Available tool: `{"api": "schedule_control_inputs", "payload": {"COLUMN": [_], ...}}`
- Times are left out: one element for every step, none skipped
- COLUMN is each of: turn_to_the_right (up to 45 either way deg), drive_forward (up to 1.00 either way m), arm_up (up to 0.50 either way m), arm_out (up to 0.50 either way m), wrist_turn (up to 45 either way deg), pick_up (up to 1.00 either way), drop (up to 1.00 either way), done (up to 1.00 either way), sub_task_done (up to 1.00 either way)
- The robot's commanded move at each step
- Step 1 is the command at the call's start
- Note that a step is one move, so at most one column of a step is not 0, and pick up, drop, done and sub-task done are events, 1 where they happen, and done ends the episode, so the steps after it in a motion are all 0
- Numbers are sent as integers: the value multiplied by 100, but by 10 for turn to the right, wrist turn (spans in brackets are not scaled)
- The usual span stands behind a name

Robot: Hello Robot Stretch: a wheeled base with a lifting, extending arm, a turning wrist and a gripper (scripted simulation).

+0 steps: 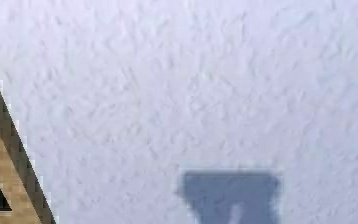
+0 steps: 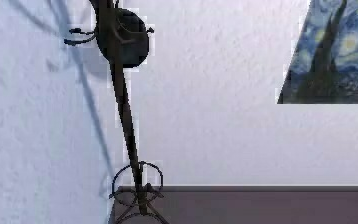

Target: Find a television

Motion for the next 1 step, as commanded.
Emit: {"api": "schedule_control_inputs", "payload": {"turn_to_the_right": [-450], "drive_forward": [0], "arm_up": [0], "arm_out": [0], "wrist_turn": [0], "pick_up": [0], "drop": [0], "done": [0], "sub_task_done": [0]}}
